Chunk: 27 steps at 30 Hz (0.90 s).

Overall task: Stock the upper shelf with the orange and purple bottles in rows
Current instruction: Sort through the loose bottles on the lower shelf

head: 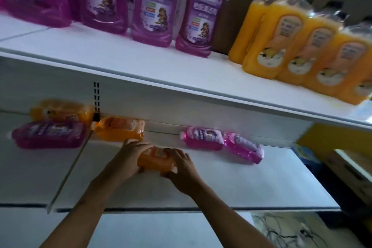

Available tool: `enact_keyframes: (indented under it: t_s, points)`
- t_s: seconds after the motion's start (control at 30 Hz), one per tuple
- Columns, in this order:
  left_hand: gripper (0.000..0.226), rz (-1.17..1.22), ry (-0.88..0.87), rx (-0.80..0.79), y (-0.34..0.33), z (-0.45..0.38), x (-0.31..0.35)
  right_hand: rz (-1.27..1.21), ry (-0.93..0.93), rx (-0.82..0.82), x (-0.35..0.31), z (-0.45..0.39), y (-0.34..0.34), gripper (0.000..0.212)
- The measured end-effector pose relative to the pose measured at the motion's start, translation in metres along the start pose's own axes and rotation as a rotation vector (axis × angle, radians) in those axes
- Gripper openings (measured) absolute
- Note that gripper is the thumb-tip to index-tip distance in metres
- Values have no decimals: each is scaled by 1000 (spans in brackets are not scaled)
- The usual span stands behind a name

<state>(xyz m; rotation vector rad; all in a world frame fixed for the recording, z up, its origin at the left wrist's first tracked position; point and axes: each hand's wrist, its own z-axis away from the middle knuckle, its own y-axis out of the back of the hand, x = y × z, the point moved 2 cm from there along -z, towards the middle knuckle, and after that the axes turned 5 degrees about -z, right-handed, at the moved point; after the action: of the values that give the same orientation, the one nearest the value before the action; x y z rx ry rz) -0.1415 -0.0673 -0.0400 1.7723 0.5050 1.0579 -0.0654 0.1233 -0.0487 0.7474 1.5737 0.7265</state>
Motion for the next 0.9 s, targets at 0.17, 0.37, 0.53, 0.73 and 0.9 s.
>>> enact_keyframes:
  t_s: [0.17,0.37,0.53,0.73,0.9]
  points:
    - [59,328,-235,-85,6,7,46,6,24,213,-11,51,60,55]
    - [57,692,-164,-11,11,60,121,-5,57,412,-66,113,141,41]
    - [49,916,-167,70,39,117,156,-20,257,448,-107,160,168,72]
    - [72,978,-172,137,105,177,165,-324,400,461,-169,186,158,78]
    - [75,985,-167,285,164,218,145,-325,574,394,-241,174,144,85]
